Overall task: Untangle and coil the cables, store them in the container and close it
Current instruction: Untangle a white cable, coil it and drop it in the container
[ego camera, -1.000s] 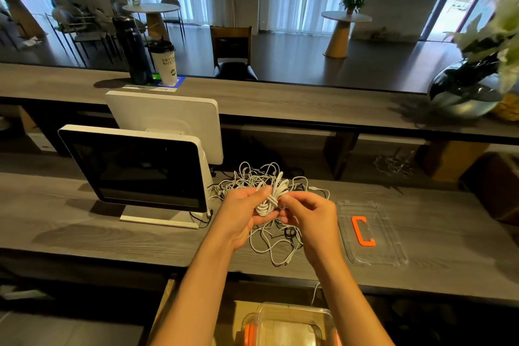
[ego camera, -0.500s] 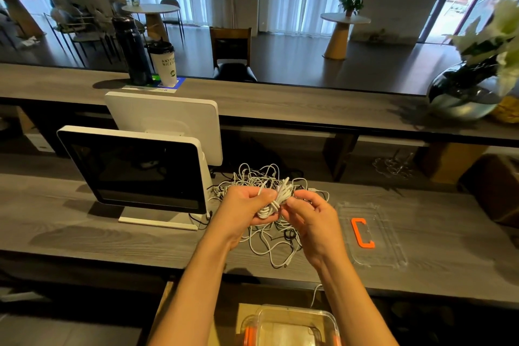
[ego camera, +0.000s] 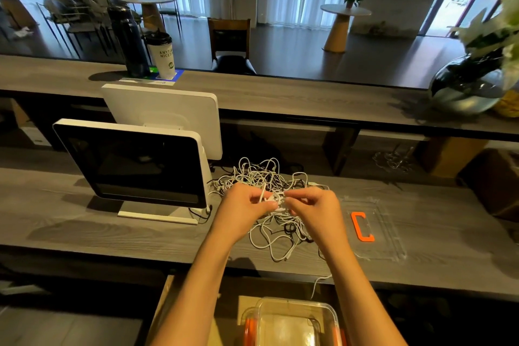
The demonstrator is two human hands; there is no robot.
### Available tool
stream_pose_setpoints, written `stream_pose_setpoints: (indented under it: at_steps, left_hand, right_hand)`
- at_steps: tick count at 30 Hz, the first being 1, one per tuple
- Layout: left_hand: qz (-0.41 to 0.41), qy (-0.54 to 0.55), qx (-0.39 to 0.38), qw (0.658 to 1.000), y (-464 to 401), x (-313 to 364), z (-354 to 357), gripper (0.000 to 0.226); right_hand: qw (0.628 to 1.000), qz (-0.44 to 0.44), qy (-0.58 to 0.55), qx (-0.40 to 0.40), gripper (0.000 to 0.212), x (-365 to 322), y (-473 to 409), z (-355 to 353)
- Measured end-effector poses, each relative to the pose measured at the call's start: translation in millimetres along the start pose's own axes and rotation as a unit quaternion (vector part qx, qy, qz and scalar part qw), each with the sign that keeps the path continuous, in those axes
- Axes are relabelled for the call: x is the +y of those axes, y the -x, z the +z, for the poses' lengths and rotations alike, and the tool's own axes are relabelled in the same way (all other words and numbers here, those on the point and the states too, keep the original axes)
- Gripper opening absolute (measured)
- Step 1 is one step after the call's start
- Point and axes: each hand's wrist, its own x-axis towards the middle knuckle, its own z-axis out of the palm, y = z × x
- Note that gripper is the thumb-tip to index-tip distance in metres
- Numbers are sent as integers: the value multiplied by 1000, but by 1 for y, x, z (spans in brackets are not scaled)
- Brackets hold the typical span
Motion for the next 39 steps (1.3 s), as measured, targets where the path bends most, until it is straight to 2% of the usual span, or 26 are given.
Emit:
stream_pose_setpoints:
  at_steps: [5,8,11,14,17,19,22,25,27,30,33,39]
  left_hand:
    - [-49,52,21,997,-4,-13,1,14]
    - [-74,102,4,992,-5,-18,2,21]
    - [-93,150,-4,984,-7,-25,1,18]
    - [-125,198,-4,972,-7,-38,9,13]
    - [-144,211,24,967,-7,-58,25,12]
    - [-133,186,37,973,-7,-75,38,16]
    - [-143,158,27,977,-3,-95,61,24]
    - [-169,139,-5,976,9,-109,84,18]
    - [-214,189,-21,958,18,-116,97,15]
    - [-312,268,-14,912,31,-133,117,26]
    - [-393,275,-9,878,48,-154,140,35]
    - [-431,241,-44,868,88,-200,179,36]
  right_hand:
    - [996,-29,77,22,7,9,0,8]
    - [998,-33,38,42,7,14,2,17]
    - [993,38,-101,55,9,21,4,24]
    - [955,127,-256,75,7,30,10,31]
    - [939,180,-279,85,6,48,17,42]
    - [933,221,-276,63,9,59,25,48]
    - [921,263,-287,29,18,78,40,54]
    - [918,286,-270,41,19,103,49,56]
    - [918,301,-258,30,20,122,54,56]
    - [906,339,-253,-4,25,151,68,55]
    - [884,393,-253,-17,29,182,85,50]
    - [847,472,-243,-21,32,243,113,56]
